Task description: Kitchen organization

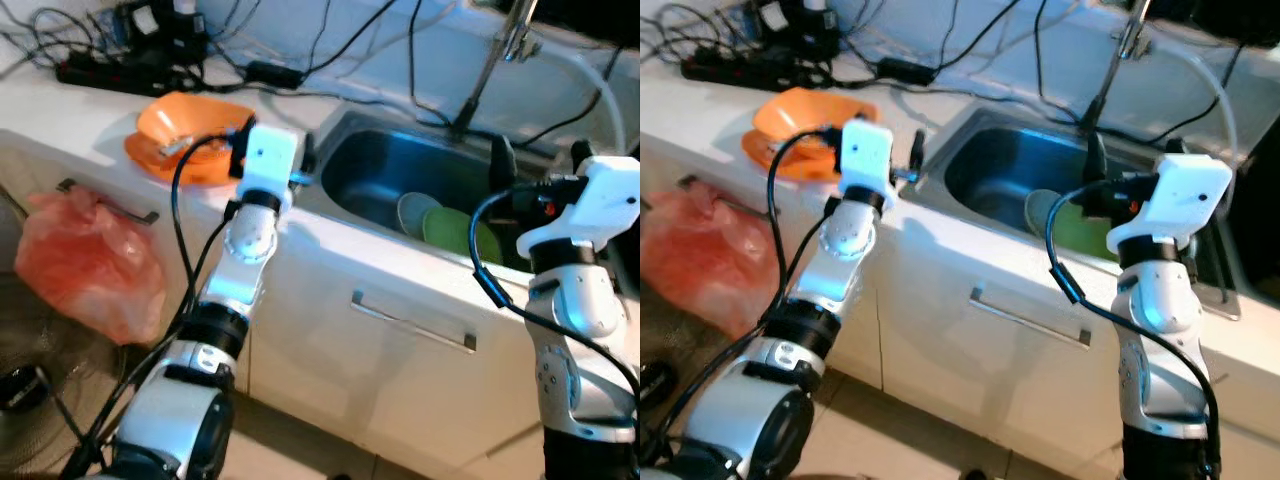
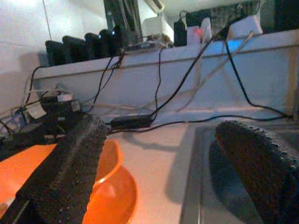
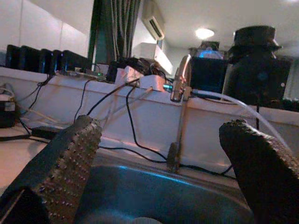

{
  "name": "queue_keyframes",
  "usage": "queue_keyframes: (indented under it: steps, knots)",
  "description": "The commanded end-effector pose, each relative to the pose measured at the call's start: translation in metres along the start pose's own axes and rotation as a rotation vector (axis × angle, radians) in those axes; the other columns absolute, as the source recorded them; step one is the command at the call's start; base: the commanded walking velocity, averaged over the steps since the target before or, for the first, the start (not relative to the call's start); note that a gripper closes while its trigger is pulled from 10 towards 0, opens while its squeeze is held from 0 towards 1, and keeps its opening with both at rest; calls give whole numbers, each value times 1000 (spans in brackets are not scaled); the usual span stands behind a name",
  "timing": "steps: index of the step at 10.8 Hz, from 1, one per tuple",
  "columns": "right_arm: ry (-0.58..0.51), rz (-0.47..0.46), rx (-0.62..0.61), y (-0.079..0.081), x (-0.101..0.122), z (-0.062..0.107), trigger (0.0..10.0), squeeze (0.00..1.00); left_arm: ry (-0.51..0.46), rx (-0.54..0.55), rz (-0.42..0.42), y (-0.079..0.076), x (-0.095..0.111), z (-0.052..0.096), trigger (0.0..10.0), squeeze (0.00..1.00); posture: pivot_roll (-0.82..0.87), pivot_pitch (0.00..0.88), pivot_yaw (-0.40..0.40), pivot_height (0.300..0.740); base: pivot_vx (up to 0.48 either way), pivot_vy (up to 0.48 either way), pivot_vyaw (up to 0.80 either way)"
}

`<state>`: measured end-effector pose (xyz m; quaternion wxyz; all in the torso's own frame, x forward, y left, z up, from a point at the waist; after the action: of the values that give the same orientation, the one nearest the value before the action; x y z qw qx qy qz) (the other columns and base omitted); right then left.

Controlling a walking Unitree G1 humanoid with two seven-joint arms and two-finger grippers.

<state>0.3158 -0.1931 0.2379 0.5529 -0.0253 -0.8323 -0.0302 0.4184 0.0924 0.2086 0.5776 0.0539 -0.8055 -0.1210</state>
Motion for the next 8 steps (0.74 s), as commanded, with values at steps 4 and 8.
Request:
queue_keyframes:
  steps: [4,8]
  knots:
    - [84,-15,144,18,-7,17,10000,0,29,22,-7,-4,-4,-5,10000,0,164,0,-130,740,0,0,0]
    - [105,-27,134,18,-9,24,10000,0,46,62,-36,7,-7,-9,10000,0,160,0,-123,740,0,0,0]
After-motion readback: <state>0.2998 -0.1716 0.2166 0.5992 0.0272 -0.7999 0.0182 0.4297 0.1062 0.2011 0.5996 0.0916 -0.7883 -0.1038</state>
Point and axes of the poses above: a point about 5 cm out from each wrist's last joint towards the gripper, its own z axis pointing back from the gripper into the wrist, its own x axis along the axis of the wrist's last joint, y = z × x, the point moved 4 cm from there along -z, pointing out of the wrist towards the gripper, and after that the axes turned 1 degree about -z, right-handed, at the moved point
